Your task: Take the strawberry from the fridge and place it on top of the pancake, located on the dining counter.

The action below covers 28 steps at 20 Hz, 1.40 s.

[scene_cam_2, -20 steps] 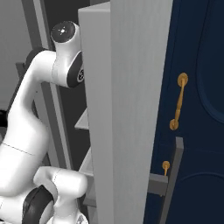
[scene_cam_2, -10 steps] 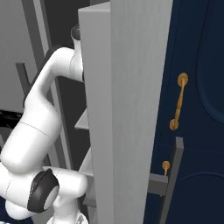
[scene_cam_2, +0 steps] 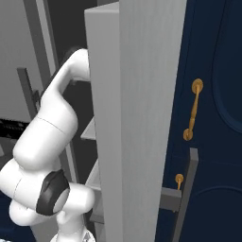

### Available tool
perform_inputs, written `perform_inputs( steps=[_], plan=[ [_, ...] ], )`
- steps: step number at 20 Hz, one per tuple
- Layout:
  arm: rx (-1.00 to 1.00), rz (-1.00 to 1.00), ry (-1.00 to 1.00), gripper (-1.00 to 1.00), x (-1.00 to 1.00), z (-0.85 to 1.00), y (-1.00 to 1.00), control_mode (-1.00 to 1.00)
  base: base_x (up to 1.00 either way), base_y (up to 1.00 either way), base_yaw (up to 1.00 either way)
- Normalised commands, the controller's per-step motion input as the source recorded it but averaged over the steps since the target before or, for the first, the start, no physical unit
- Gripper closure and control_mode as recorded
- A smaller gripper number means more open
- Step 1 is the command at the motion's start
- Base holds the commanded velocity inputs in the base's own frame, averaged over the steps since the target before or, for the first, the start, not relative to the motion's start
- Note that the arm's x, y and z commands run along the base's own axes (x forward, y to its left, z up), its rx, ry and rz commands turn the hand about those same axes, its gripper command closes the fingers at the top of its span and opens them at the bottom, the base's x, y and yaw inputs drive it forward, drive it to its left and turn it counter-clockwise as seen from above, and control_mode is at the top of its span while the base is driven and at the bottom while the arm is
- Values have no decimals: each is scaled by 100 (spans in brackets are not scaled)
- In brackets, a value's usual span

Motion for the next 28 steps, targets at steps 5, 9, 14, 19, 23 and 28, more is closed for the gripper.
perform_inputs(
  steps=[5, 9, 14, 19, 23, 28],
  plan=[
    [0, 3, 0, -100, 42, -13, 0, -100, 0, 0, 0],
    [0, 2, 0, -100, 34, -9, -2, -100, 0, 0, 0],
    [0, 2, 1, -100, 4, -13, 1, -100, 0, 0, 0],
    [0, 0, 2, 100, 2, -20, 16, -100, 0, 0, 0],
    [0, 0, 0, 100, 9, -18, 10, -100, 0, 0, 0],
    [0, 1, 0, 100, 0, -25, 6, -100, 0, 0, 0]
  ],
)
